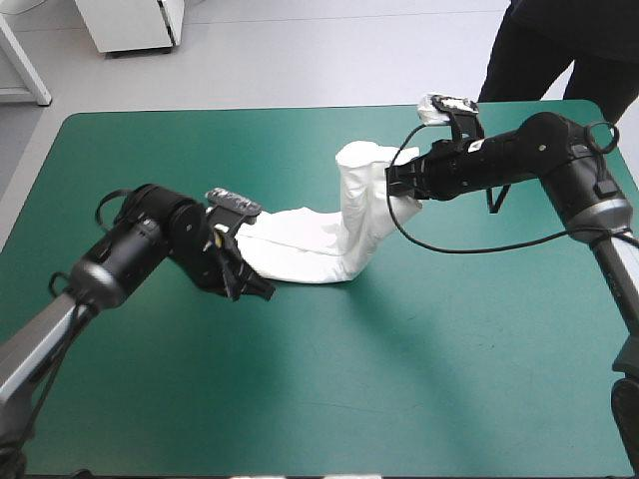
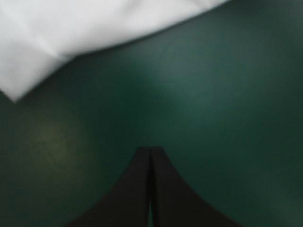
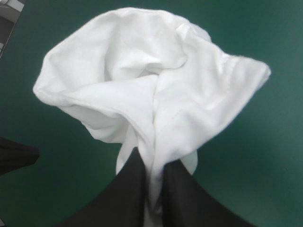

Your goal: Fold the cloth

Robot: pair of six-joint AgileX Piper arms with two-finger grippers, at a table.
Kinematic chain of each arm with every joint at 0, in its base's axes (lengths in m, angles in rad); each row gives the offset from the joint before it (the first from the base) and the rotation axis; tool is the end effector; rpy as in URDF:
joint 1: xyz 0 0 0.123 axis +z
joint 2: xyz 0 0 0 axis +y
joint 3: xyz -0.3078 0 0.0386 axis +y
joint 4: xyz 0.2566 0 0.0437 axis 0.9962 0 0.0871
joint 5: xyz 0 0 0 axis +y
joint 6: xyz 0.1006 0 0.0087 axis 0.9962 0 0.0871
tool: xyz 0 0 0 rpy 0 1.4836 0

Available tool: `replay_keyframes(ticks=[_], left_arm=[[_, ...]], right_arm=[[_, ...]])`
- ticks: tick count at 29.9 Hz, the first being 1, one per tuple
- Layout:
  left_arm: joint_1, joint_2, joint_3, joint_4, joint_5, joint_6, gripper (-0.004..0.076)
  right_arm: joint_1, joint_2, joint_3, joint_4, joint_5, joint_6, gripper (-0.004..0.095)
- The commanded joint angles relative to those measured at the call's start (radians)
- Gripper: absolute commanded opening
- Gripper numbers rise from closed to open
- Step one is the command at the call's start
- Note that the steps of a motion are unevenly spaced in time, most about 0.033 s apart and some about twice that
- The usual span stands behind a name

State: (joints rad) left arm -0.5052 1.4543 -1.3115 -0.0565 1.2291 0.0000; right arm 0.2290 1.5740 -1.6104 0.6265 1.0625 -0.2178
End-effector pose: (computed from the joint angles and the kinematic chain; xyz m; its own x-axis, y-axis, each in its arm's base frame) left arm 0.2522 -0.1456 0.3432 -0.8486 0.4477 -0.2817 0.4805 0.8752 -0.0564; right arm 0.3310 0.1303 0.4188 -0.7864 -0.0770 -0.6129 -0.4345 0.7742 0.4603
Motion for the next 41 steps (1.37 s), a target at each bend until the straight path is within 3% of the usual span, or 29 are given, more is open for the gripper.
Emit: replay_keyframes(ticks=[1,6,12,19,33,36,41], left_arm=[[0.000,-0.212,0.142,-0.005,0.049,-0.082,-0.0022],[0.000,-0.441,0.278,-0.009,0.046,-0.161,-0.0022],[0.000,-0.567,0.280,-0.004,0.046,-0.161,-0.0022],[0.000,-0.580,0.280,-0.014,0.054,-0.161,-0.0022],[0.000,-0.580,0.280,-0.093,0.056,-0.161,-0.0022],[0.000,-0.580,0.280,-0.111,0.056,-0.161,-0.0022],[0.000,-0.580,0.280,-0.119,0.056,-0.161,-0.0022]], right_arm=[[0.069,-0.003,-0.080,0.057,-0.055,-0.018,-0.0012],[0.152,0.092,-0.192,0.049,-0.071,-0.007,-0.0012],[0.249,0.222,-0.337,0.034,-0.071,0.009,-0.0011],[0.359,0.384,-0.460,-0.029,-0.114,0.039,-0.0011],[0.459,0.644,-0.653,-0.005,-0.194,0.101,-0.0010],[0.461,0.679,-0.674,0.093,-0.177,0.090,0.0072],[0.461,0.689,-0.717,0.122,-0.129,0.083,0.0486]])
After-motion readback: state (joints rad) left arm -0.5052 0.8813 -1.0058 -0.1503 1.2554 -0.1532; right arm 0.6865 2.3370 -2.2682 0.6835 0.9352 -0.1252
